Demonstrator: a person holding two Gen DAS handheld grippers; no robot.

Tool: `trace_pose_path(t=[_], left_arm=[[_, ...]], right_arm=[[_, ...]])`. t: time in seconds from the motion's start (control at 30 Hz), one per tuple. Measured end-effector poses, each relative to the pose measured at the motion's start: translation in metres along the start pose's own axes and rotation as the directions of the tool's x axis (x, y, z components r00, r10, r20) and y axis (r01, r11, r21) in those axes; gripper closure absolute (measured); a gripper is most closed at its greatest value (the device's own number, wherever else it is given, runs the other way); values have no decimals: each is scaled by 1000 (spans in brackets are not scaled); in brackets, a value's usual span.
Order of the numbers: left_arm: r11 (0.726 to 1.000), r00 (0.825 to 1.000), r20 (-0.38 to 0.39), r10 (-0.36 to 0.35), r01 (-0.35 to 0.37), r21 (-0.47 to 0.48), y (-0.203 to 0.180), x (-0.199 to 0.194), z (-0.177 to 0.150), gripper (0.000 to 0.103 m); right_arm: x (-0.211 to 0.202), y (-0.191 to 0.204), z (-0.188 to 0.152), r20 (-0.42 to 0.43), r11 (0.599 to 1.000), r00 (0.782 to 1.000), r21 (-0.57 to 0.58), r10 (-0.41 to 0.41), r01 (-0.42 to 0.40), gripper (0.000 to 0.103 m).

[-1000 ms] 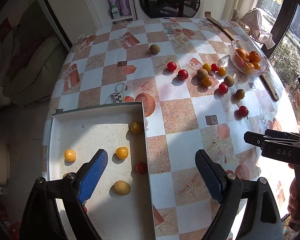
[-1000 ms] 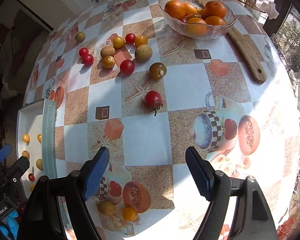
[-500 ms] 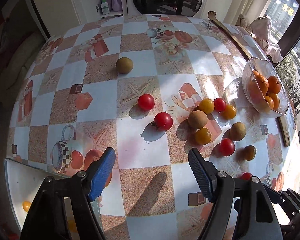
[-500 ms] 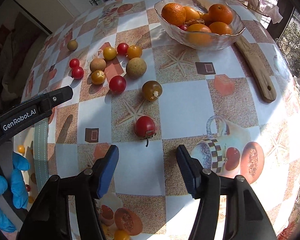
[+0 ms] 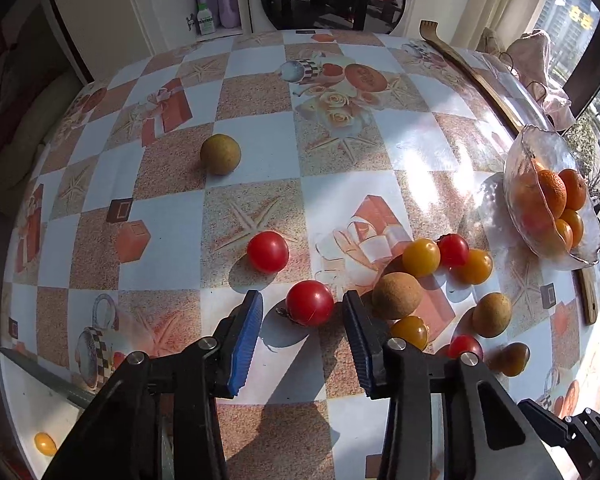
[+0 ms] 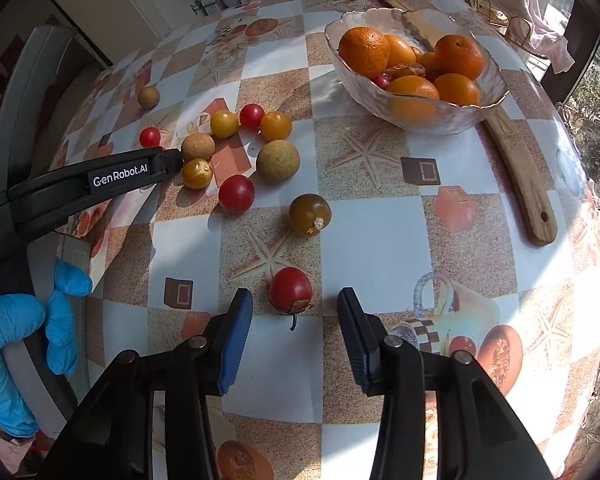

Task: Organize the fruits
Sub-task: 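Grasp a red cherry tomato with the left tool while the right tool grasps another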

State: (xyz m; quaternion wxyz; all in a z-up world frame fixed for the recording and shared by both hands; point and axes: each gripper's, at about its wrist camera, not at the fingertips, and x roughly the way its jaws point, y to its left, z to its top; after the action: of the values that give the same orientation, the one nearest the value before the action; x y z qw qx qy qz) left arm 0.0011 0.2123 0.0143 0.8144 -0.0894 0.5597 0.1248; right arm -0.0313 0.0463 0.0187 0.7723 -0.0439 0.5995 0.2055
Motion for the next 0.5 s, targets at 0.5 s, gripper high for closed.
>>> trace_pose_path(t=[0.5], left_arm=[[997, 997, 24, -75, 75, 4, 2, -37, -29, 79]], right_arm=[[-12, -17, -16, -6, 993, 995, 72, 96, -95, 81]])
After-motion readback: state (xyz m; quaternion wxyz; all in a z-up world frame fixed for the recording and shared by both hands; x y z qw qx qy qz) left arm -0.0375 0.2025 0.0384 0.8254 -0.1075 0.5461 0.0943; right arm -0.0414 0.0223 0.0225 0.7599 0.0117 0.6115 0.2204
